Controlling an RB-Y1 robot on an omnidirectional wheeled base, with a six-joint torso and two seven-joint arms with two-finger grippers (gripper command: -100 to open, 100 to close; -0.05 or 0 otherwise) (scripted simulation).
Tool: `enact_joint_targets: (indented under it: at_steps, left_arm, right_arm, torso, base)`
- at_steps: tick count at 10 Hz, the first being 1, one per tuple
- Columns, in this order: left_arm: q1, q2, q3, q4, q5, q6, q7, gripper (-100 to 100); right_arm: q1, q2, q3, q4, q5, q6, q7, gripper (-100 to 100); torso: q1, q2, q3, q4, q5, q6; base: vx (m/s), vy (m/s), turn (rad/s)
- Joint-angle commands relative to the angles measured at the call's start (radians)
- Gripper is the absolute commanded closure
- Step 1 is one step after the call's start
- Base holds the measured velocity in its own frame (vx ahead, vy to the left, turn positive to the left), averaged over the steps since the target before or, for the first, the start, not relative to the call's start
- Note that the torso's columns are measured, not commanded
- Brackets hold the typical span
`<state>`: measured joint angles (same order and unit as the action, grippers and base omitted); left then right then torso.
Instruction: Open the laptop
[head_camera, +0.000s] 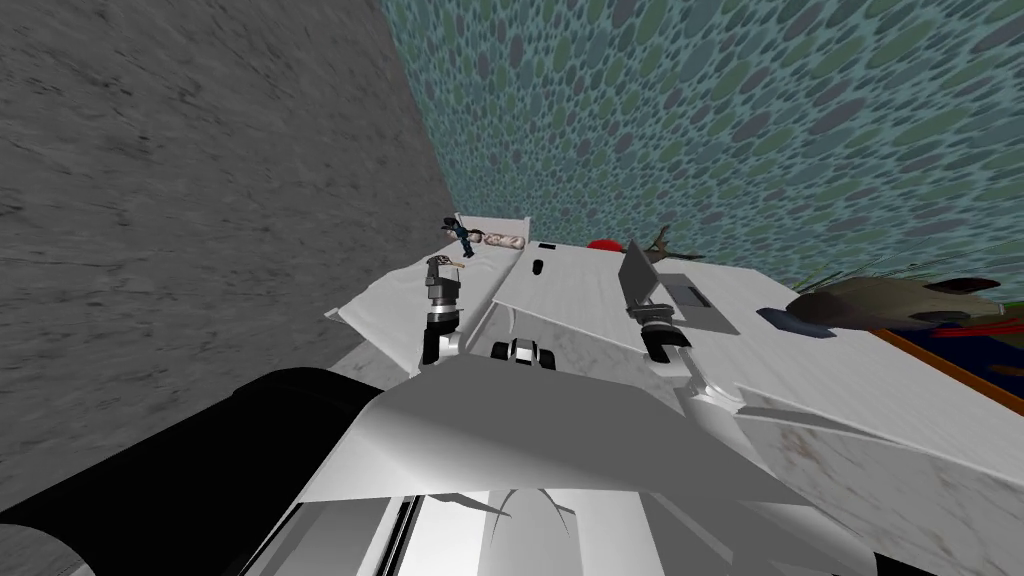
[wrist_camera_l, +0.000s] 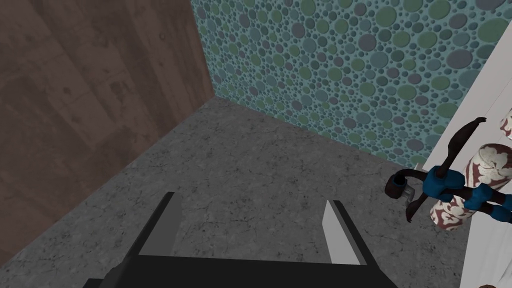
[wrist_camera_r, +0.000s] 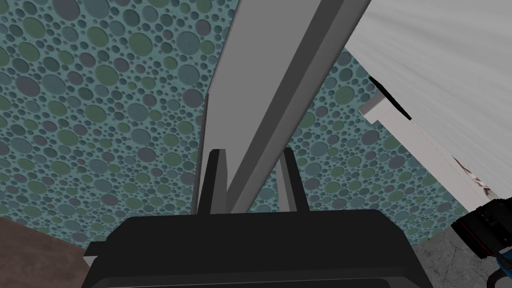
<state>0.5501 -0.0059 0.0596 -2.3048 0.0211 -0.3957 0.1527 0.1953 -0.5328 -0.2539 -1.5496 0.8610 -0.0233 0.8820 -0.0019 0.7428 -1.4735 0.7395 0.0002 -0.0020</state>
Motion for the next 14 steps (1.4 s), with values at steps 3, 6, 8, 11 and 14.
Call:
enact_joint_targets:
  at_steps: [3,6,8,11,14]
  left_arm:
    - [-0.001,0.000,0.000,0.000,0.000,0.000,0.000,0]
    - [-0.001,0.000,0.000,0.000,0.000,0.000,0.000,0]
    - [0.000,0.000,0.000,0.000,0.000,0.000,0.000,0]
    - [-0.001,0.000,0.000,0.000,0.000,0.000,0.000,0]
    - [0.000,0.000,0.000,0.000,0.000,0.000,0.000,0]
  right_arm:
    - [-0.057,0.010,-0.126,0.102,-0.060,0.022,-0.009,100]
    - [-0.076,0.014,-0.168,0.136,-0.080,0.030,-0.013,100]
    - [-0.114,0.021,-0.250,0.204,-0.120,0.045,-0.019,100]
    - [-0.152,0.027,-0.319,0.267,-0.161,0.060,-0.025,100]
    - [-0.190,0.034,-0.407,0.340,-0.201,0.075,-0.032,100]
  torso:
    - [-0.001,0.004,0.003,0.002,0.000,0.004]
    - [0.006,-0.009,-0.005,-0.002,0.002,-0.002]
    - [0.005,-0.007,-0.004,-0.002,0.001,0.000]
    - [0.000,-0.004,-0.002,-0.001,-0.001,0.003]
    - [0.003,-0.009,-0.005,-0.004,-0.003,-0.001]
  base:
    - [-0.206,-0.121,0.387]
    - [-0.141,-0.076,0.282]
    - [-0.186,-0.039,0.374]
    - [-0.207,-0.061,0.363]
    - [-0.210,-0.009,0.408]
